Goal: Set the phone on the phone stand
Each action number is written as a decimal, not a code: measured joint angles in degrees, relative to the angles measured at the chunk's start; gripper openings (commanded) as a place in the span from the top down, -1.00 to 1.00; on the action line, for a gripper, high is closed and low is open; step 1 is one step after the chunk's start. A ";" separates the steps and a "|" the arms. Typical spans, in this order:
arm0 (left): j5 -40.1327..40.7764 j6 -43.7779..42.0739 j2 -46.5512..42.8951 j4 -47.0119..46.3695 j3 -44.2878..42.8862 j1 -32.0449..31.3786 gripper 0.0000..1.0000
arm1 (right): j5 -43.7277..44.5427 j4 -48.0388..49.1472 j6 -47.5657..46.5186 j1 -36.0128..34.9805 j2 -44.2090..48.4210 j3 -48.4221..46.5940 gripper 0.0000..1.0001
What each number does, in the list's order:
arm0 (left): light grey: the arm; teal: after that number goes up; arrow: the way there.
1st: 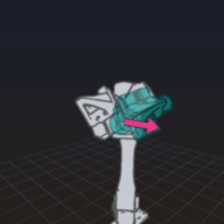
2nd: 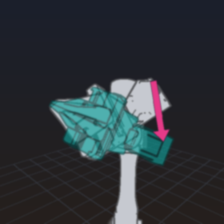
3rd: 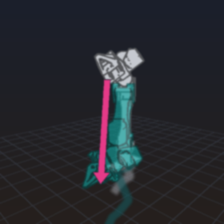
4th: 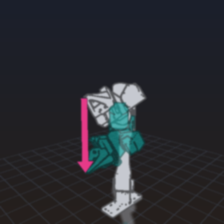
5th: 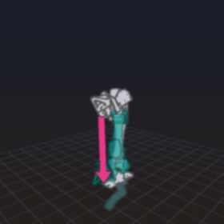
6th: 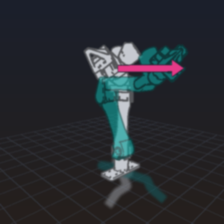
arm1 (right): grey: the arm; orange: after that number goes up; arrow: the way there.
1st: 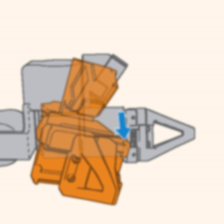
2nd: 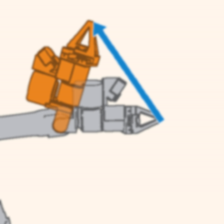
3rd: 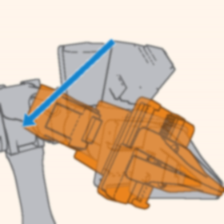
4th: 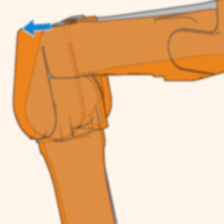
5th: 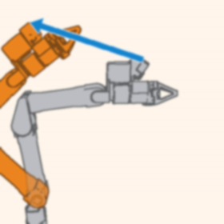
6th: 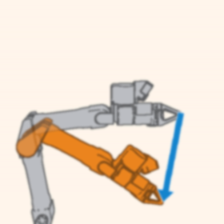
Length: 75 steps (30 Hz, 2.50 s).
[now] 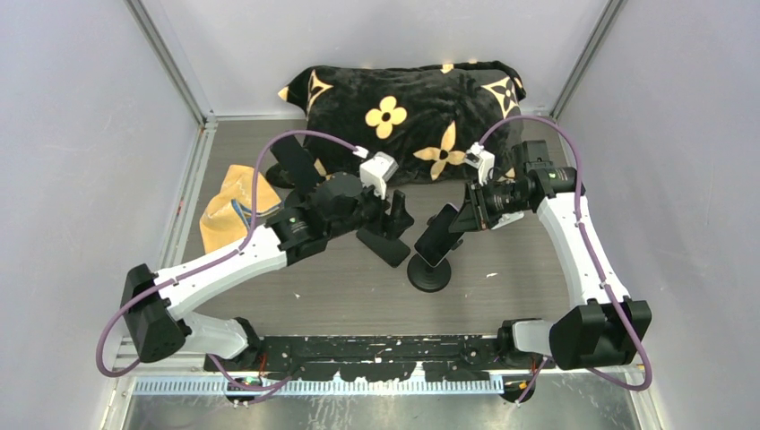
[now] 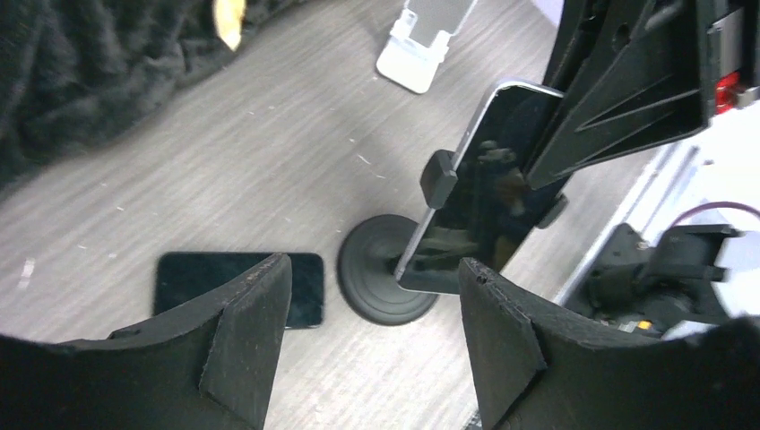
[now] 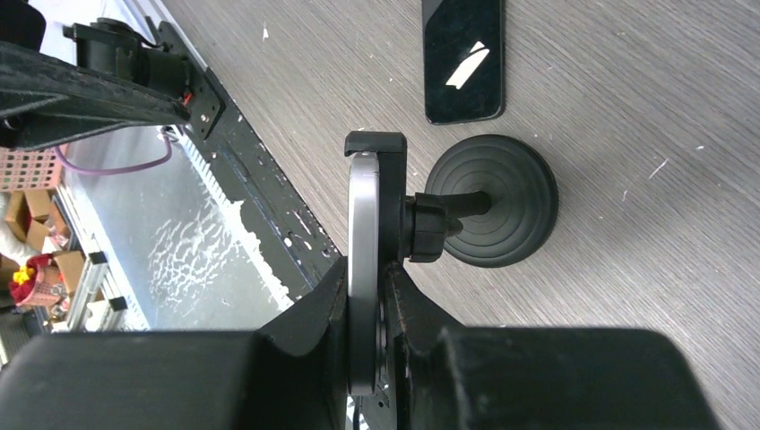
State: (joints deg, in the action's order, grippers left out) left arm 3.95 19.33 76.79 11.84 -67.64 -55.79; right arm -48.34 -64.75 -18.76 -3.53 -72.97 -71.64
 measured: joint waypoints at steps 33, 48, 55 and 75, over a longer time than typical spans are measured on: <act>-33.64 8.46 9.46 -19.06 10.03 10.71 -0.58 | -4.92 0.33 -3.91 2.62 -3.06 6.08 -0.40; -40.83 11.26 15.58 -35.36 13.68 10.71 -0.26 | -8.68 -2.32 -7.80 7.13 -2.73 6.14 -0.55; -44.54 12.15 18.62 -38.12 13.64 10.71 -0.06 | -11.02 -4.20 -10.05 7.91 -0.96 6.14 -0.55; -52.70 14.60 22.73 -45.75 13.42 10.43 0.99 | -11.80 -4.04 -11.39 8.83 -0.55 6.32 -0.55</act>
State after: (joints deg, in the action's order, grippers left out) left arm -48.75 33.93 99.53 -33.91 -54.22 -45.36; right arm -60.14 -68.79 -30.15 5.30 -73.52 -65.32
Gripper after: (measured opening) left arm 0.122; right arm 0.773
